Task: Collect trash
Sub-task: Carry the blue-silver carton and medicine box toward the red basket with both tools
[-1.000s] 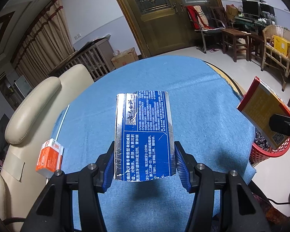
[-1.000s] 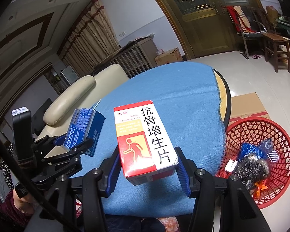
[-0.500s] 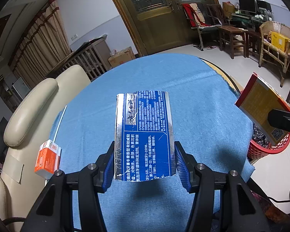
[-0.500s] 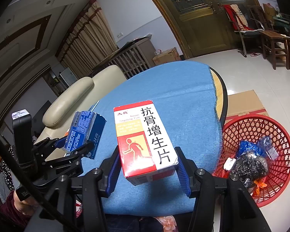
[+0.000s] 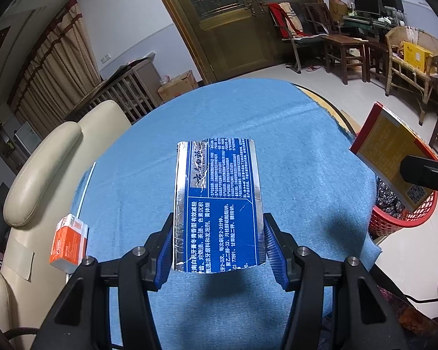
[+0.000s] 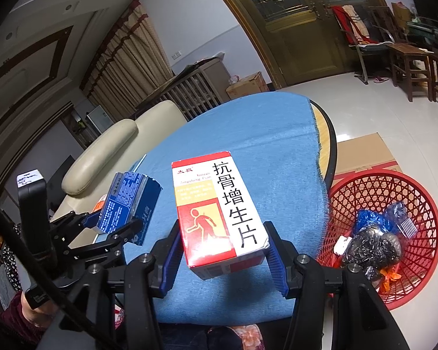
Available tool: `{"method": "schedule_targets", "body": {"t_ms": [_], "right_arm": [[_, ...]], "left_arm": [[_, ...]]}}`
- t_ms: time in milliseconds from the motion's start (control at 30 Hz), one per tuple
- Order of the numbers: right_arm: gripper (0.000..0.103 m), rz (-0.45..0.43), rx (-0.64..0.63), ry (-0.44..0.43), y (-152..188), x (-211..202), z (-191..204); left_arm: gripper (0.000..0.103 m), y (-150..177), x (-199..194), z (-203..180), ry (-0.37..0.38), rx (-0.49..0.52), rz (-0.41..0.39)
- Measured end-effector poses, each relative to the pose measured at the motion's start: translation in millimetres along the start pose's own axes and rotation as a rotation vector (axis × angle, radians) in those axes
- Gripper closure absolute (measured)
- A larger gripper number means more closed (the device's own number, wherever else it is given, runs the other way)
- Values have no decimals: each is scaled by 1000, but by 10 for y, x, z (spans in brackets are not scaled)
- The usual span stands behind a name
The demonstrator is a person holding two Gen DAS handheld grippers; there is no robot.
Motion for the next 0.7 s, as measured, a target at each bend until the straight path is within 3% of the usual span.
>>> {"method": "schedule_targets", "body": {"t_ms": [700], "right_arm": [[48, -7, 37, 25, 34, -47, -123]], "left_arm": [[45, 2, 29, -78, 27, 41, 6]]}}
Point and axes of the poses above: each gripper's, at about its wrist camera, not at the fingertips, and x roughly the way its jaws point, z to its left, y to its underside, the point moved 10 cm from there along x, roughly the way its jaws point, and after that the axes turned 5 degrees about -z, right-handed, at the moved point
